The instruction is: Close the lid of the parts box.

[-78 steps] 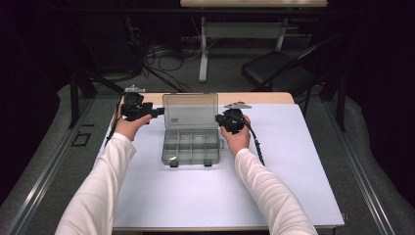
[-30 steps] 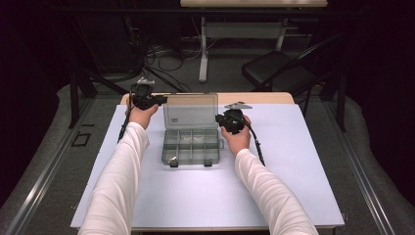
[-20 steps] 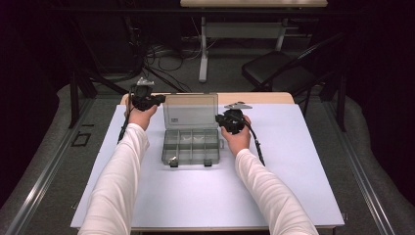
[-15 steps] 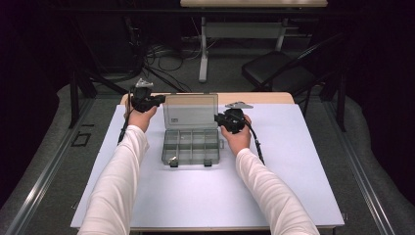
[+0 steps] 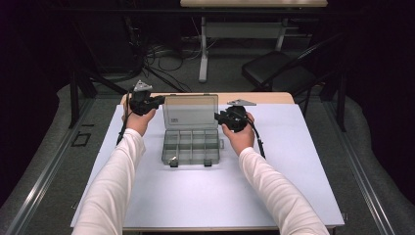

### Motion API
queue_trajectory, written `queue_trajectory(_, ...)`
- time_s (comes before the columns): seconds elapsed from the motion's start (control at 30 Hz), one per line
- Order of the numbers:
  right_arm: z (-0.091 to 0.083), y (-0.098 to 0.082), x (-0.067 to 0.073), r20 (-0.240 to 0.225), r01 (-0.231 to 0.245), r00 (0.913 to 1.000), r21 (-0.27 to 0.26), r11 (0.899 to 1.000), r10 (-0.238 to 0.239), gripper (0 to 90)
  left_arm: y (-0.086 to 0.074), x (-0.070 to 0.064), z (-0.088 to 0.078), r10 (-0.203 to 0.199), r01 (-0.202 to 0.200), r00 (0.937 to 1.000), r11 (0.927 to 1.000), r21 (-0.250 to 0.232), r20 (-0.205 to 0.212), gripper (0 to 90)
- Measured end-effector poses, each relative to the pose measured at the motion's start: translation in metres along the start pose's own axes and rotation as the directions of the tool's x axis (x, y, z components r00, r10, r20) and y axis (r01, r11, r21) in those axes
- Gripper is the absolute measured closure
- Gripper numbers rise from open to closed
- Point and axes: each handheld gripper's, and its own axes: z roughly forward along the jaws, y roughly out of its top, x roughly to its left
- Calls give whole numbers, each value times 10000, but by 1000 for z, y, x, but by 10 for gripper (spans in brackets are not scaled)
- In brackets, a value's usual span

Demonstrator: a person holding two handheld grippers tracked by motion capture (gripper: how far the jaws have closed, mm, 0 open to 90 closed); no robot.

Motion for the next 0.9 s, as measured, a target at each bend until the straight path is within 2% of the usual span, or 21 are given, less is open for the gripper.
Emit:
queue_trajectory(0.1,-4,5,2,276,225,9994,-61,9997,-223,763,-2,-2,-3,143,-144,9999,9998,-98,-31,823)
queue_trajectory(0.3,-10,18,6,309,478,9983,199,9987,-484,894,-6,-6,-8,259,-261,9996,9991,-344,-62,823)
queue_trajectory(0.53,-18,35,10,190,571,9982,168,9982,-574,900,-6,-8,-12,468,-470,9989,9985,-295,-76,823)
queue_trajectory(0.7,-22,48,13,147,513,9986,171,9985,-515,900,-9,-9,-13,414,-418,9991,9978,-518,-100,824)
queue_trajectory(0.9,-25,63,14,175,508,9985,206,9985,-512,900,-10,-11,-15,470,-477,9988,9972,-569,-124,824)
